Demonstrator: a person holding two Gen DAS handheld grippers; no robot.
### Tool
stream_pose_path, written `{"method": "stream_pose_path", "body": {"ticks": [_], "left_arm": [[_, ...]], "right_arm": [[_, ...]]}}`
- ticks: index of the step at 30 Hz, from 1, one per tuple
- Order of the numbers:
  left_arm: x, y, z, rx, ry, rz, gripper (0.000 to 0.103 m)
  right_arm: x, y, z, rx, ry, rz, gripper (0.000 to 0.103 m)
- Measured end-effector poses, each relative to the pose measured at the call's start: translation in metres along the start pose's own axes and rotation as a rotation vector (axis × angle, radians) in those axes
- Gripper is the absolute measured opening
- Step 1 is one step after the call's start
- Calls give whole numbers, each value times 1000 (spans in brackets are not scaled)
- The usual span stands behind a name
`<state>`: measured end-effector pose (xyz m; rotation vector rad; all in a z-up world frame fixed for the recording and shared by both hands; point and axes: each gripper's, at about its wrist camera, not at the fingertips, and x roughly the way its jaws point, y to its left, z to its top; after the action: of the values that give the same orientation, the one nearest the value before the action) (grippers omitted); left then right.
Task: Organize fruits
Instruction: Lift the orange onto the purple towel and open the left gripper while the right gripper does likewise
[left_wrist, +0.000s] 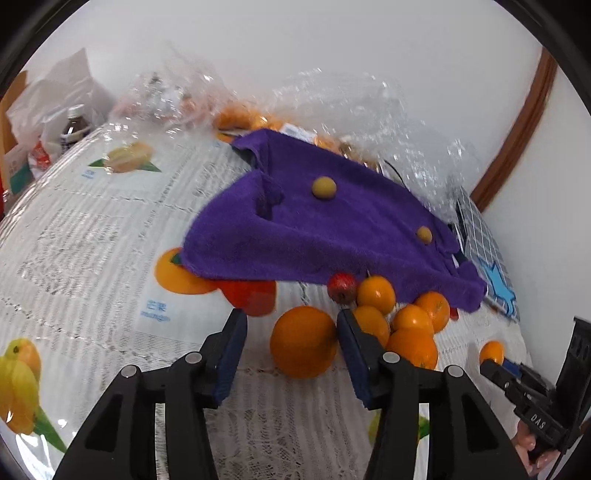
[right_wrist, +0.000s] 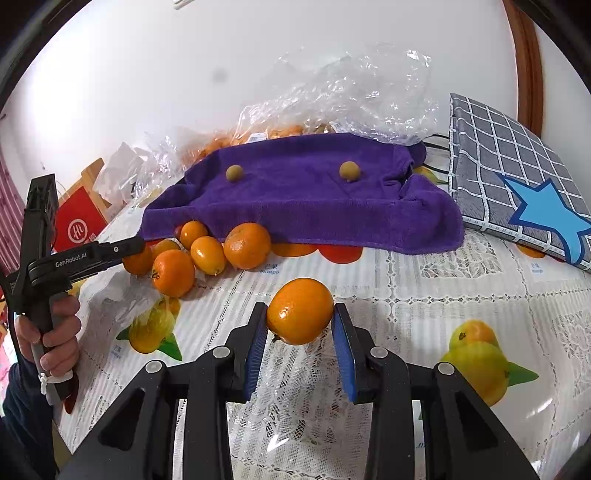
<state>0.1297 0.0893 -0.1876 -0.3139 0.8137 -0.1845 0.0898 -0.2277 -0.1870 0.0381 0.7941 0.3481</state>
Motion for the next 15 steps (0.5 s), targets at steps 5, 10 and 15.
{"method": "stream_pose_path", "body": {"ticks": [5,10,15], "left_arm": [[1,-4,-4,26,21,6,43],[-3,-3,-6,26,6,-8,36],[-11,0,-4,7,-40,0,36]], "right_arm": [[1,0,0,-2,5,-3,35],[2,3,0,-11,12,-10,35],[-4,-2,-1,12,-15,16,35]]}}
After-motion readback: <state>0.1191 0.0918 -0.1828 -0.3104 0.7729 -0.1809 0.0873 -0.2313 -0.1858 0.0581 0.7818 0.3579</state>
